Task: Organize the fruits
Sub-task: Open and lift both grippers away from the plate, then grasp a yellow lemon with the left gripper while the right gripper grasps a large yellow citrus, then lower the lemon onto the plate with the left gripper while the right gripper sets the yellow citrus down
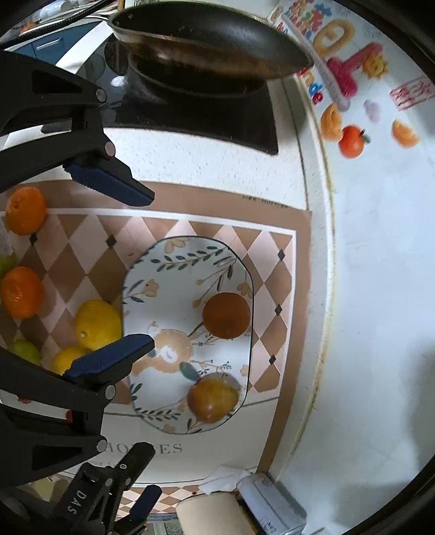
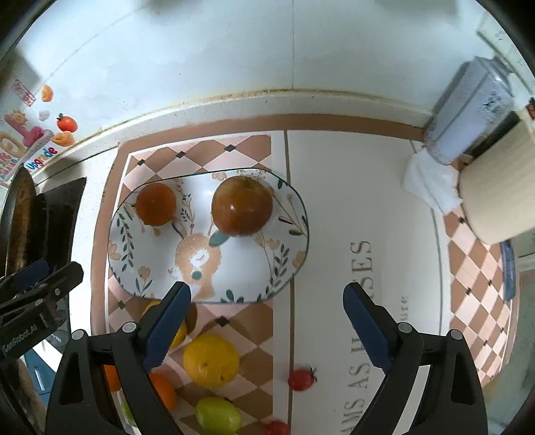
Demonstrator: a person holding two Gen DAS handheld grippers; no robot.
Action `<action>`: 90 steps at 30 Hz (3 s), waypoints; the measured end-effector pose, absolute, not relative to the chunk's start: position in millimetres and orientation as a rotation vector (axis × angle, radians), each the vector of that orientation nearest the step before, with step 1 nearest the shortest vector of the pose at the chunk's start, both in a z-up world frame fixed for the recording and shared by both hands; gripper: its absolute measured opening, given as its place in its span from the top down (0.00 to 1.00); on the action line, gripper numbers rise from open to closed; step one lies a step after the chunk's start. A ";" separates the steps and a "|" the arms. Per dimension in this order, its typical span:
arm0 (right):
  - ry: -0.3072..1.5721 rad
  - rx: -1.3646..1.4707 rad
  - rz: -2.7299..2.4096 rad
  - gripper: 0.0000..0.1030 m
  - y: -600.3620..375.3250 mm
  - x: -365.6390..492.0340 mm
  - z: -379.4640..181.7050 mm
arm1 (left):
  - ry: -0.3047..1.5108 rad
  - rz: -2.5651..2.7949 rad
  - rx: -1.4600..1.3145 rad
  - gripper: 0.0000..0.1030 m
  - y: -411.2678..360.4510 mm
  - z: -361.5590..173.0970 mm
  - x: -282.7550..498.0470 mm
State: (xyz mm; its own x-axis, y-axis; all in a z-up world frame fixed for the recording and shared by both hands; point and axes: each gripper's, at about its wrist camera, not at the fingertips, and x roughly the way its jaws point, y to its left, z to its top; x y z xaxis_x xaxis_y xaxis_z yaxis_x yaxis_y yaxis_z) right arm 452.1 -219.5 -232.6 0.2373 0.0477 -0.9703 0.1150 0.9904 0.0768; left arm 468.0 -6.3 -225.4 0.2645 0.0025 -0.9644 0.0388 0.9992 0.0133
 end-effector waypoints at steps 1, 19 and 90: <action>1.316 0.133 -0.049 0.08 -218.6 445.9 -226.2 | 1.290 -0.024 0.040 0.24 -5.8 -220.8 462.9; 1.168 0.150 -0.005 0.08 -202.0 371.0 -151.0 | 1.146 -0.039 0.026 0.24 -3.7 -153.2 391.0; 1.417 0.361 0.156 0.36 -184.7 470.1 -290.1 | 1.374 -0.187 0.015 0.45 -9.9 -244.3 497.2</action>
State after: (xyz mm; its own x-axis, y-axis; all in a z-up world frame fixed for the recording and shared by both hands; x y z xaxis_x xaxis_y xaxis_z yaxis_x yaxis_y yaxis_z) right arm 470.1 -184.7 -290.1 0.1546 0.3186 -0.9352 0.1069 0.9356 0.3364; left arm 497.2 -9.9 -244.3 0.1832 -0.1235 -0.9753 0.1415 0.9851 -0.0982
